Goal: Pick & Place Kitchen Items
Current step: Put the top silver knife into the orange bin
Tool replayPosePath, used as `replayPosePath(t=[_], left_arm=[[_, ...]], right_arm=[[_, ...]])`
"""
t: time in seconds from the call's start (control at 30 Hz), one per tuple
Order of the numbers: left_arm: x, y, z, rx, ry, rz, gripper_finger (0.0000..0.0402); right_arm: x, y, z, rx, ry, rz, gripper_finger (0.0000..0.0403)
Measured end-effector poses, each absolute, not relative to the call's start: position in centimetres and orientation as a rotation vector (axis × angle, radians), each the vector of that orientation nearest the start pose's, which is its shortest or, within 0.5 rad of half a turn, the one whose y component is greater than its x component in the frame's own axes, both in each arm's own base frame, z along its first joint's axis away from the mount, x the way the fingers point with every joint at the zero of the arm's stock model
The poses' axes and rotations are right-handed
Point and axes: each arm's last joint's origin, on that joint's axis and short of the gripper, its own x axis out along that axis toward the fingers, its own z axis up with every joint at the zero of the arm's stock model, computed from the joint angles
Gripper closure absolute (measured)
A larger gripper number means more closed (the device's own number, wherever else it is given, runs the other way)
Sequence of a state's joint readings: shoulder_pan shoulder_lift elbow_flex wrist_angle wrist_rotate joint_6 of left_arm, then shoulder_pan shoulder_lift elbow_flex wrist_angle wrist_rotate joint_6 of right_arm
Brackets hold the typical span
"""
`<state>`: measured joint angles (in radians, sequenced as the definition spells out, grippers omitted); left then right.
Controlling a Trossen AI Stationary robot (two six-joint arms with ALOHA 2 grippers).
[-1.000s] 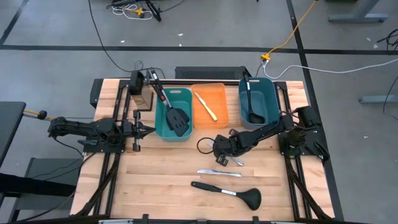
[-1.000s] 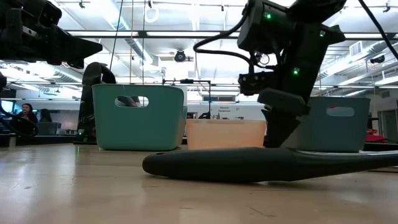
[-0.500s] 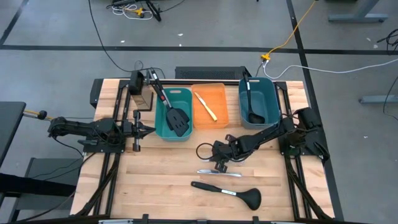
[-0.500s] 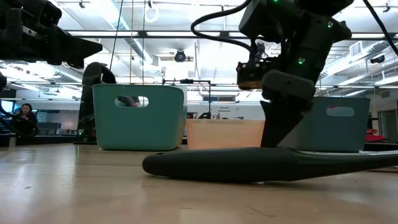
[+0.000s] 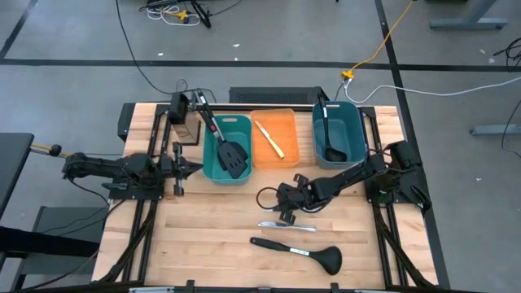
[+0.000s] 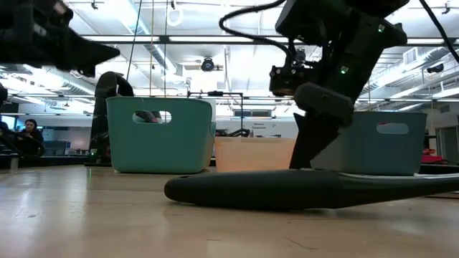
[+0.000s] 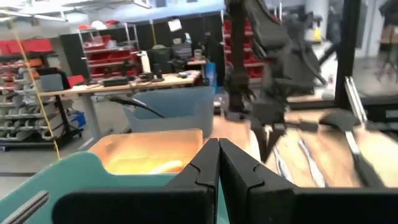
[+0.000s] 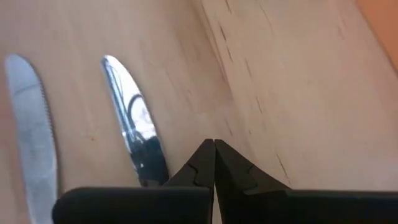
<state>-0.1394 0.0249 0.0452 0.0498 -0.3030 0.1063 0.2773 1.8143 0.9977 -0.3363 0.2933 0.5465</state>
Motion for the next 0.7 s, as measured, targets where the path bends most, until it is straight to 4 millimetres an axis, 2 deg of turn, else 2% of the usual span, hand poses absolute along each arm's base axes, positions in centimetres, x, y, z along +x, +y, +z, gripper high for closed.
replayPosePath(t=[0.17,0.33,0.5,0.7], left_arm=[[9.9,-0.6,20.1,0.090,-0.026,0.154,0.0396],[11.9,-1.4,22.5,0.122,0.052,0.140,0.0397],[16.5,-3.8,23.9,0.199,0.193,0.049,0.0398],[22.9,-8.7,24.1,0.318,0.342,-0.057,0.0399]], right_arm=[[32.1,9.1,15.4,0.080,0.965,-0.291,0.0396],[31.1,9.8,18.6,0.030,0.864,-0.268,0.0396],[29.6,10.3,20.6,0.033,0.856,-0.245,0.0396],[27.7,11.1,20.3,0.056,0.959,-0.291,0.0396]])
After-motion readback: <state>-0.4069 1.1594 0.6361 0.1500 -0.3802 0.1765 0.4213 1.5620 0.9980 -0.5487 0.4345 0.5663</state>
